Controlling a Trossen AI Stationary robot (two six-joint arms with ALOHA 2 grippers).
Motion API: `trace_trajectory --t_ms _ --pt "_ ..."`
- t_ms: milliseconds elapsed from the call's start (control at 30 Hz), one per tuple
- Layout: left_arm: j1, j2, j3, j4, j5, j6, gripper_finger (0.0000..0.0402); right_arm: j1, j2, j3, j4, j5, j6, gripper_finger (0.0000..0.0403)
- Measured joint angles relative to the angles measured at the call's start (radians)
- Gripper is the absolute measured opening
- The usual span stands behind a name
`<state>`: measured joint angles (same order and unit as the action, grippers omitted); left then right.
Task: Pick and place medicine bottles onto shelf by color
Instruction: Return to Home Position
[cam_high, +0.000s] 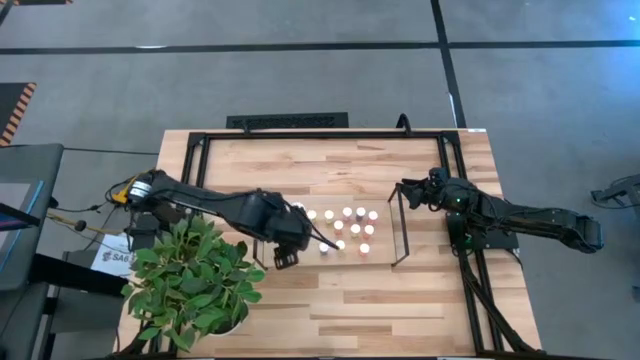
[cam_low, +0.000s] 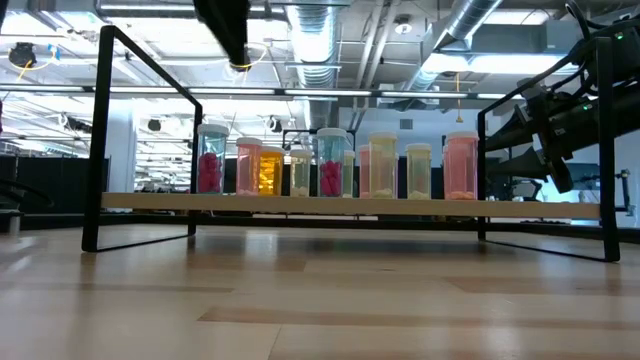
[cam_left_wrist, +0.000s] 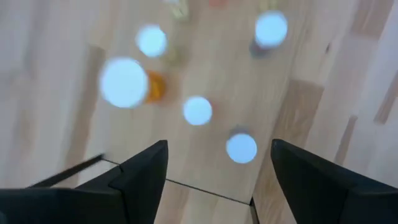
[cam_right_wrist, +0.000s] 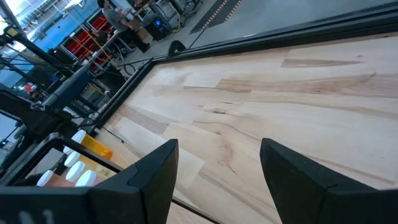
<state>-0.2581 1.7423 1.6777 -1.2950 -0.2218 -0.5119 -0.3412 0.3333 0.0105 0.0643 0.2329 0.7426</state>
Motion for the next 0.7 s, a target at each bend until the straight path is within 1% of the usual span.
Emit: trace_trajectory --t_ms 100,233,300,367,433,500,633,700 --pt "-0.011 -0.054 0.027 -0.014 -0.059 -0.017 0.0273 0.0 0.0 0.0 0.0 0.0 0.0 0.0249" --pt "-0.044 -0.171 0.027 -0.044 -0.187 -0.08 0.0273 0.0 0.0 0.0 0.0 0.0 0.0 0.0249" --pt "-0.064 -0.243 0.01 -0.054 -0.257 -0.122 0.0273 0.0 0.0 0.0 0.0 0.0 0.0 0.0249" --pt "-0.087 -0.324 -0.032 -0.064 -0.326 -0.156 0.0273 0.0 0.0 0.0 0.0 0.0 0.0 0.0249" --pt "-0.107 -0.408 -0.095 -0.062 -0.389 -0.184 0.0273 0.0 0.0 0.0 0.0 0.0 0.0 0.0249" --pt "-0.126 -0.5 -0.178 -0.057 -0.43 -0.212 0.0273 0.0 0.0 0.0 0.0 0.0 0.0 0.0249" --pt "-0.144 -0.685 -0.379 0.005 -0.464 -0.243 0.0273 0.0 0.0 0.0 0.0 0.0 0.0 0.0249" --pt "-0.148 -0.782 -0.492 0.075 -0.474 -0.241 0.0273 0.0 0.0 0.0 0.0 0.0 0.0 0.0249"
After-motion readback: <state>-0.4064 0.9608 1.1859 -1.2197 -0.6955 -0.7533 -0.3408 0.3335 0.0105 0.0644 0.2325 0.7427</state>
